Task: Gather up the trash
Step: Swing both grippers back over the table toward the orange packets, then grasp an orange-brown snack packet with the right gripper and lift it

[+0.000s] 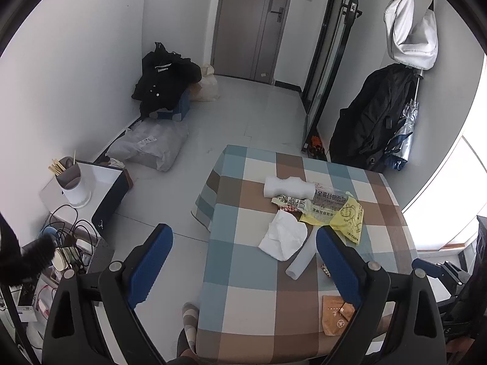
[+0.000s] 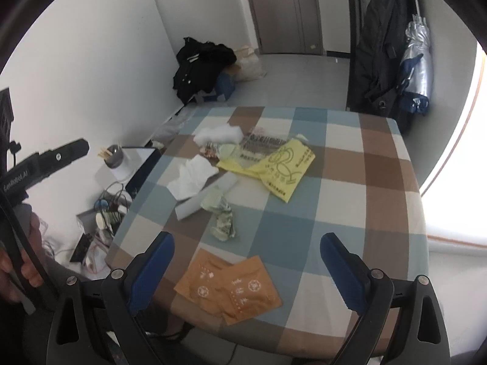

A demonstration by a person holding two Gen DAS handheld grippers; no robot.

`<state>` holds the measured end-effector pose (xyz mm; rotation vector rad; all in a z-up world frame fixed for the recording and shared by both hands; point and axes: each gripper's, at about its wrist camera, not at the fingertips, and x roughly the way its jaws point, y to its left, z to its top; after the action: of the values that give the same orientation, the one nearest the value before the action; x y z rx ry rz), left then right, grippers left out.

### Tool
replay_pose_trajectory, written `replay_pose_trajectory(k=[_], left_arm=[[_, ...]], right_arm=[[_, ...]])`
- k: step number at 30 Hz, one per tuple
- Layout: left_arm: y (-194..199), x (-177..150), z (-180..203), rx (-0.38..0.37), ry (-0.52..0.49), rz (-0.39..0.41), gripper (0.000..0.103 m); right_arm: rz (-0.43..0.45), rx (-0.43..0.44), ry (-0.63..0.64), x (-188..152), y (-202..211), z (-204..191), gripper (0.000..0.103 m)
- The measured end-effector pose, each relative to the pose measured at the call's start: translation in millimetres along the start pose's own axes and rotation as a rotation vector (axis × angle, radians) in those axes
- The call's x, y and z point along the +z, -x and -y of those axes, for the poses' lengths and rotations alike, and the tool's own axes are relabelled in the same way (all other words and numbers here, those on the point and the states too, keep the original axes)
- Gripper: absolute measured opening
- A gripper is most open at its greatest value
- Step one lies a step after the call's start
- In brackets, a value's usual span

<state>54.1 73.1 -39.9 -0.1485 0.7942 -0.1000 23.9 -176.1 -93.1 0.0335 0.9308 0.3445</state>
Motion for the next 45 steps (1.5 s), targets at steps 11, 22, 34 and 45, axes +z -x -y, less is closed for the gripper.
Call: replay_pose_trajectory(k=[11, 22, 34, 45], left_arm=[[10, 3, -5, 0.043, -0.001, 0.033, 0.094], [-2, 0, 3, 0.045, -0.018, -0.016, 0.094], [-11, 0, -1, 0.066, 0.006, -0.046, 0.094], [-16, -1, -10, 0.055, 0.062, -0.082, 0.094]], right_arm=[[-0.158, 0.039, 0.089, -25, -28, -1, 0.093], [-0.217, -0.011, 0.143, -32, -48, -11, 0.086], [-0.256, -0.065, 0.226, -36, -64, -22, 0.076], [-0.238, -0.056, 0.214, -37, -64, -26, 0.066]])
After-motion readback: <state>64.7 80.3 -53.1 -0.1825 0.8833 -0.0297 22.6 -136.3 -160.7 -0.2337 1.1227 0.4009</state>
